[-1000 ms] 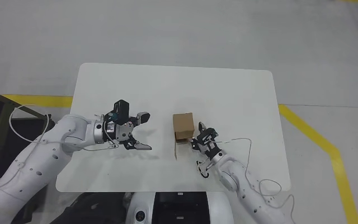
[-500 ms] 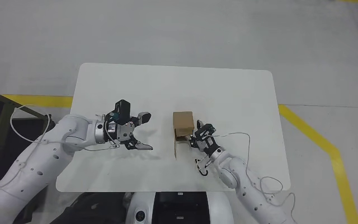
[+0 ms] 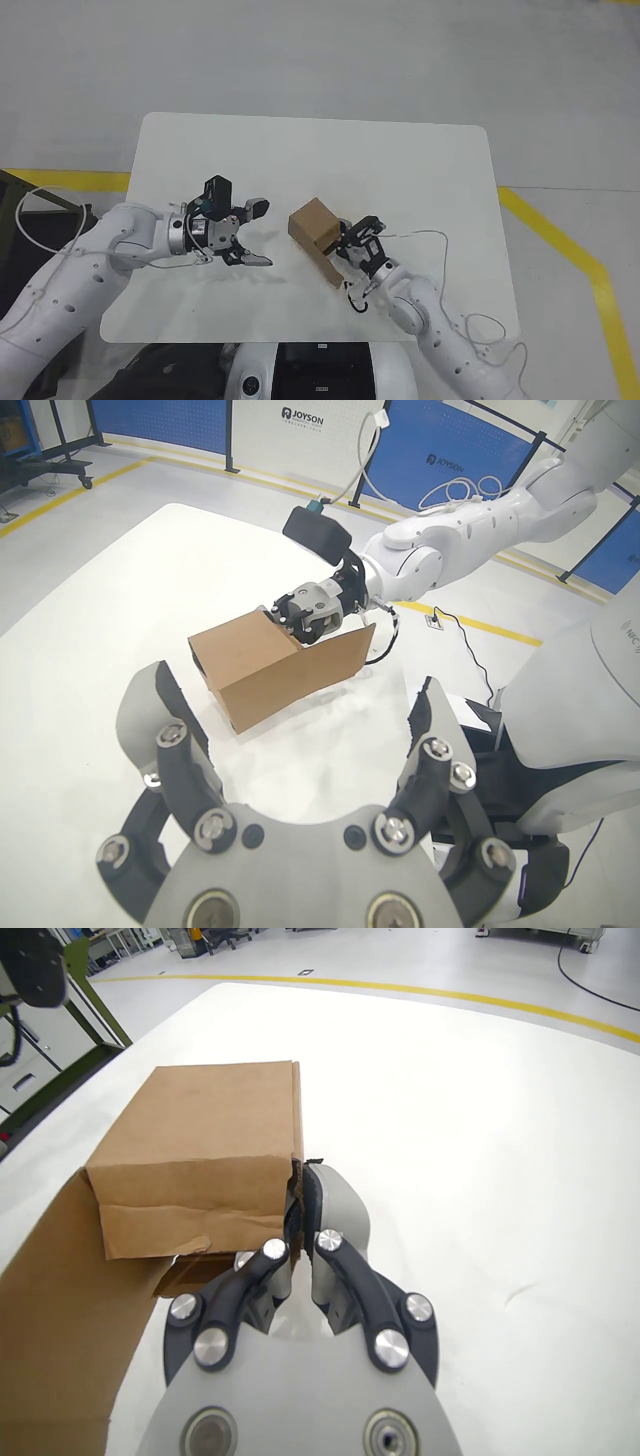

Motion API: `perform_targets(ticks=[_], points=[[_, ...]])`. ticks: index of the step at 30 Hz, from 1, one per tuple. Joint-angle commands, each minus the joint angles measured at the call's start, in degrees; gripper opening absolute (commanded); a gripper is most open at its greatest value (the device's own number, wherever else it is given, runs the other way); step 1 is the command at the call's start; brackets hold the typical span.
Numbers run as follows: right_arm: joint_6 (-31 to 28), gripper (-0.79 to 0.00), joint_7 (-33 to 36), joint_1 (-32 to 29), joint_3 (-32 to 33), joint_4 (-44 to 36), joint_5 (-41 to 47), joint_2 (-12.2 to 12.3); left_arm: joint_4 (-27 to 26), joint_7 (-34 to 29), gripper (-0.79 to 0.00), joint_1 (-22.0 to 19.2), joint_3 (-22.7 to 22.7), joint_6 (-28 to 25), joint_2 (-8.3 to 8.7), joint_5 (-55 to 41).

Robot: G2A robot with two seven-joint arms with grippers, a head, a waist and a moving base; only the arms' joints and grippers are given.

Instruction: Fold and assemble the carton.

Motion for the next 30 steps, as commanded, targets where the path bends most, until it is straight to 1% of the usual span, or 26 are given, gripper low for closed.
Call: perform_targets(ticks=[1, 4, 7, 10, 11, 13, 14, 18, 19, 20, 21, 23, 24, 26, 29, 30], points=[[-1.12, -0.785, 1.39, -1.48, 0.95, -3.06, 0.8, 0.36, 0.57, -0.6, 0.0, -0.21, -0.25, 0.0, -0.06, 0.48], [-2.93, -0.785, 3.79, -4.24, 2.21, -8.06, 1.42, 0.98, 1.9, -0.82, 0.0, -0.15, -0.5, 0.0, -0.13, -0.04], [-3.65, -0.785, 7.58, -6.76, 3.64, -13.03, 0.86, 1.65, 2.2, -1.87, 0.0, -0.03, 0.19, 0.0, 0.09, -2.72], [-3.27, -0.785, 13.79, -8.58, 4.5, -16.87, 2.9, 2.03, 2.42, -3.08, 0.0, -0.5, -0.14, 0.0, 0.56, -3.77], [-3.12, -0.785, 17.1, -9.01, 4.57, -17.89, 5.26, 2.07, 2.53, -3.23, 0.0, -0.63, -0.38, 0.0, 0.69, -3.61], [-2.52, -0.785, 21.27, -9.42, 5.06, -19.97, 9.3, 2.14, 2.62, -2.86, 0.0, -0.54, -0.71, 0.0, 0.85, -2.93], [-1.76, -0.785, 23.8, -9.36, 5.37, -20.88, 11.56, 2.15, 2.56, -2.45, 0.0, -0.5, -0.94, 0.0, 0.91, -2.29], [2.12, -0.785, 30.07, -8.99, 6.01, -23.34, 17.49, 2.09, 2.05, 0.96, 0.0, 0.31, -1.93, 0.0, 1.11, 0.94], [3.92, -0.785, 32.03, -9.24, 6.0, -22.95, 20.68, 1.99, 1.89, 1.94, 0.0, 0.59, -2.28, 0.0, 1.2, 2.05], [5.92, -0.785, 34.75, -8.62, 6.28, -23.16, 23.95, 1.89, 1.69, 3.01, 0.0, 0.97, -2.59, 0.0, 1.32, 3.14], [6.9, -0.785, 35.63, -7.63, 6.74, -23.49, 24.98, 1.84, 1.51, 4.14, 0.0, 1.38, -2.93, 0.0, 1.46, 4.25], [9.92, -0.785, 39.47, -6.66, 6.95, -22.67, 32.27, 1.57, 1.22, 6.43, 0.0, 2.4, -3.56, 0.0, 1.82, 6.5], [10.6, -0.785, 40.19, -5.65, 7.46, -22.59, 34.18, 1.51, 1.07, 7.55, 0.0, 2.93, -3.84, 0.0, 2.03, 7.68], [12.88, -0.785, 44.62, -4.22, 7.64, -21.43, 41.21, 1.31, 0.89, 9.79, 0.0, 4.03, -4.23, 0.0, 2.46, 9.77], [15.81, -0.785, 48.43, -2.02, 7.85, -20.14, 47.5, 1.1, 0.53, 12.5, 0.0, 5.32, -4.41, 0.0, 3.08, 12.99], [16.18, -0.785, 48.77, -1.32, 7.88, -19.95, 48.17, 1.07, 0.52, 13.32, 0.0, 5.61, -4.42, 0.0, 3.28, 13.85]])
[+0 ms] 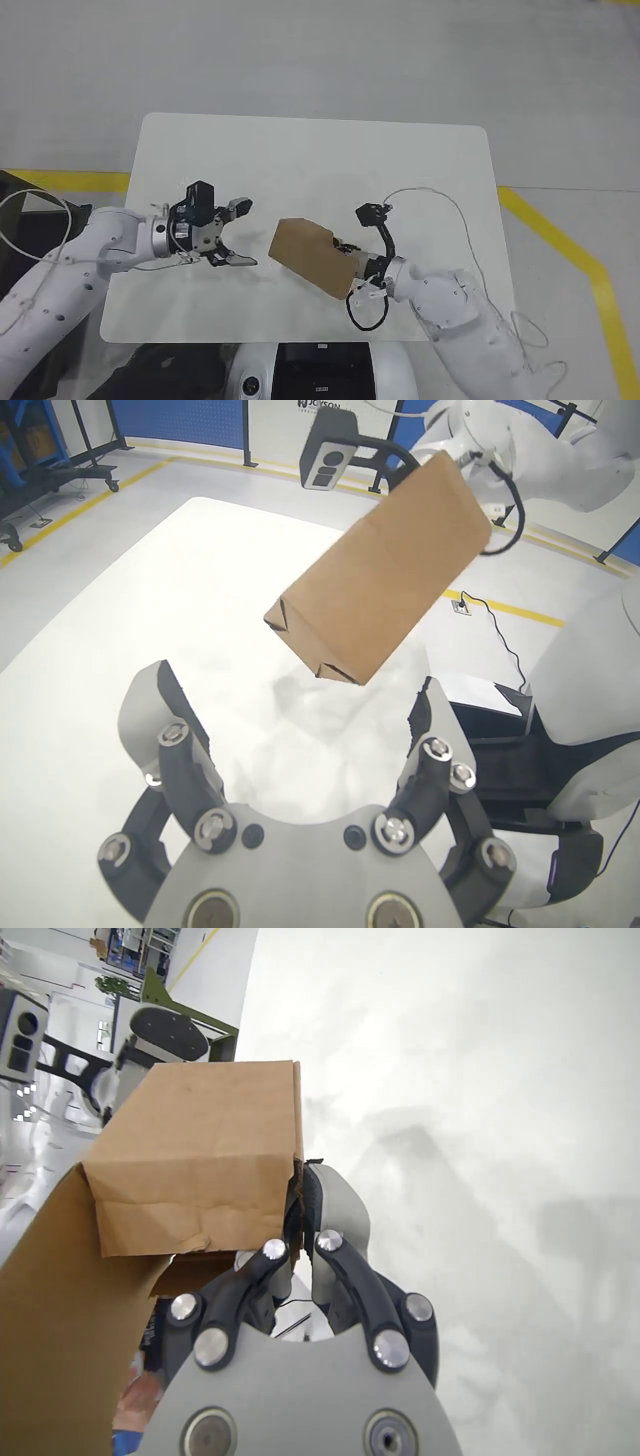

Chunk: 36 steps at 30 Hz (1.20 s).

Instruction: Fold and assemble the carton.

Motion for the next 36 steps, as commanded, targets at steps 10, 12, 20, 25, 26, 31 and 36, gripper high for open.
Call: perform_targets(ticks=[10, 12, 20, 25, 26, 31, 36], points=[[5.89, -0.785, 5.51, 3.15, -0.12, 2.13, 16.45, -0.41, 0.25, 7.67, 0.0, 0.1, 1.51, 0.0, 1.87, 4.41], [5.89, -0.785, 5.51, 3.15, -0.12, 2.13, 16.45, -0.41, 0.21, 8.91, 0.0, -0.36, 1.95, 0.0, 1.95, 4.12], [5.89, -0.785, 5.51, 3.15, -0.12, 2.13, 16.45, -0.41, 0.21, 8.91, 0.0, -0.36, 1.95, 0.0, 1.95, 4.12], [6.27, -0.785, 3.83, 2.86, -0.83, 2.29, 17.86, -0.45, 0.33, 8.39, 0.0, -0.13, 1.82, 1.91, 1.69, 3.08], [6.54, -0.785, 3.62, 3.02, -0.72, 2.36, 19.04, -0.49, 0.39, 8.36, 0.0, -0.08, 1.59, 2.35, 1.6, 2.47], [10.2, -0.785, 3.11, 3.43, 0.1, 2.97, 25.32, -0.59, 1.01, 8.82, 0.0, 0.86, -0.69, 1.72, 1.59, 1.74], [17.55, -0.785, 3.19, 3.67, 0.63, 2.82, 32.31, -0.69, 1.15, 7.19, 0.0, 2.18, -2.84, 0.17, 1.77, 1.76]])
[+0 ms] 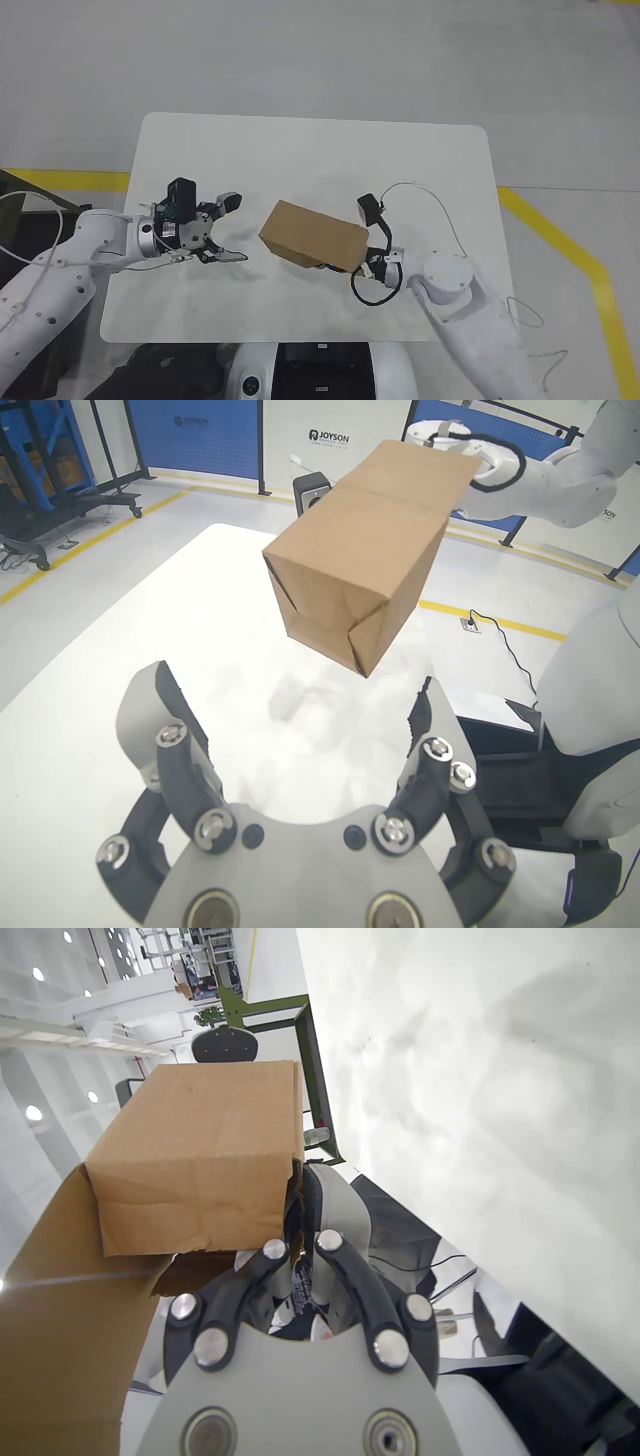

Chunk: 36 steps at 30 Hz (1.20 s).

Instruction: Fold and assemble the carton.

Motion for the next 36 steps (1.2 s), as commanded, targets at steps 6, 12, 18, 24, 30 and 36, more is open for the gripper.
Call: perform_targets(ticks=[6, 12, 18, 24, 30, 36], points=[[7.54, -0.785, -1.56, 0.55, -0.09, -0.61, 5.53, -0.02, -2.0, -2.13, 0.0, 1.6, -2.59, 0.39, -0.03, 1.37], [-1.34, -0.785, -9.74, 1.07, -2.17, -4.29, -12.41, 0.8, -4.42, -3.96, 0.0, 3.09, -1.96, -0.26, -0.06, 0.93], [-9.28, -0.785, -21.23, -0.59, -2.6, -5.53, -37.25, 1.98, -5.08, -7.44, 0.0, 2.64, 1.72, -0.26, 2.08, -8.94], [-16.54, -0.785, -25.39, -1.16, -5.32, -6.34, -59.82, 3.0, -5.29, -17.07, 0.0, -0.41, 5.9, -0.26, 5.18, -21.33], [-23.33, -0.785, -28.33, -1.28, -6.59, -5.81, -70.76, 3.53, -4.71, -27.13, 0.0, -5.11, 10.17, -0.26, 6.87, -34.06], [-27.86, -0.785, -34.55, -1.01, -7.75, -4.96, -82.23, 3.92, -3.28, -38.57, 0.0, -10.33, 13.79, -0.26, 7.26, -47.11]])
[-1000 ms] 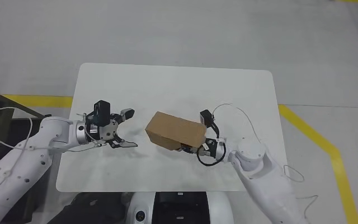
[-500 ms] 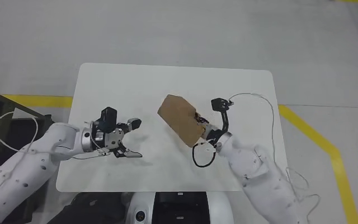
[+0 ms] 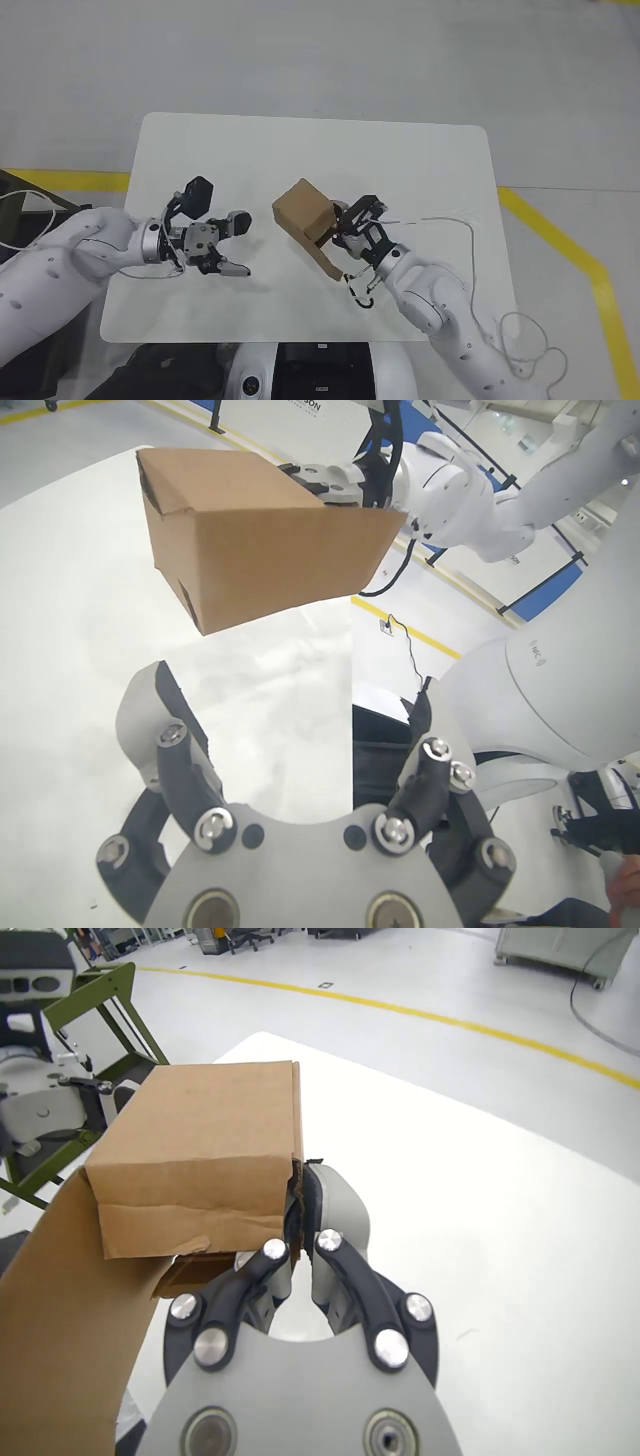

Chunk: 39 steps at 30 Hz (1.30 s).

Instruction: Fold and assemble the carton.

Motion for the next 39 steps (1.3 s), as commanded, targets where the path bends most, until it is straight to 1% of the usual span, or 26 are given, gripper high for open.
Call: perform_targets(ticks=[1, 3, 5, 14, 16, 18, 20, 23, 25, 26, 29, 31, 33, 36, 38, 39], points=[[0.0, -0.785, 0.03, -0.02, -0.02, 0.03, -0.07, 0.01, 0.65, -4.7, 0.0, -1.84, 1.03, 0.0, -0.03, -5.53], [0.0, -0.785, 0.03, -0.02, -0.02, 0.03, -0.07, 0.01, 1.43, -9.3, 0.0, -3.73, 1.87, 0.0, -0.2, -11.94], [0.0, -0.785, 0.03, -0.02, -0.02, 0.03, -0.07, 0.01, 2.99, -11.69, 0.0, -5.03, 1.83, 0.0, -0.38, -15.97], [0.0, -0.785, 0.03, -0.02, -0.02, 0.03, -0.07, 0.01, 2.77, -11.34, 0.0, -4.9, 1.83, 0.5, -0.47, -15.88], [-1.57, -0.785, -1.18, 0.41, -0.63, -0.27, -2.71, 0.05, 2.29, -10.93, 0.0, -4.72, 1.75, 0.91, -0.69, -15.39], [-3.54, -0.785, -3.62, 1.19, -1.18, 0.63, -5.96, 0.08, 2.9, -10.17, 0.0, -4.88, 1.42, 0.0, -1.03, -15.96], [-6.64, -0.785, -7.1, 1.81, -1.37, 2.04, -6.51, 0.12, 2.62, -9.78, 0.0, -5.45, 0.95, 0.0, -1.4, -15.77], [-12.58, -0.785, -11.38, 3.24, -1.26, 3.83, -9.38, 0.43, 2.09, -7.71, 0.0, -6.28, -0.18, 0.0, -2.11, -12.21], [-13.89, -0.785, -14.04, 3.97, -0.78, 4.65, -12.41, 0.63, 2.43, -5.88, 0.0, -6.12, -0.45, 0.0, -2.56, -9.75], [-15.26, -0.785, -17.18, 4.37, -1.02, 5.02, -15.26, 0.78, 1.84, -4.82, 0.0, -5.99, -0.38, 0.0, -2.94, -7.57], [-16.69, -0.785, -25.15, 5.19, -1.39, 6.17, -20.95, 1.04, 1.0, -2.28, 0.0, -5.94, 0.15, 0.0, -3.8, -3.2], [-14.6, -0.785, -31.09, 5.49, -1.66, 6.34, -26.18, 1.19, 1.42, -0.47, 0.0, -5.87, 0.9, 0.0, -4.35, -1.52], [-10.76, -0.785, -35.72, 5.15, -2.1, 6.42, -31.82, 1.31, 1.93, 0.74, 0.0, -6.08, 1.73, 0.0, -4.82, -1.07], [-5.51, -0.785, -38.66, 4.26, -3.35, 6.05, -40.15, 1.47, 2.9, 1.81, 0.0, -6.53, 2.62, 0.0, -5.26, -1.36], [-3.67, -0.785, -39.55, 3.9, -3.85, 5.98, -42.65, 1.49, 2.88, 2.14, 0.0, -6.8, 3.0, 0.0, -5.4, -2.31], [-3.67, -0.785, -39.55, 3.9, -3.85, 5.98, -42.65, 1.49, 2.69, 2.39, 0.0, -6.83, 3.18, 0.0, -5.44, -3.14]])
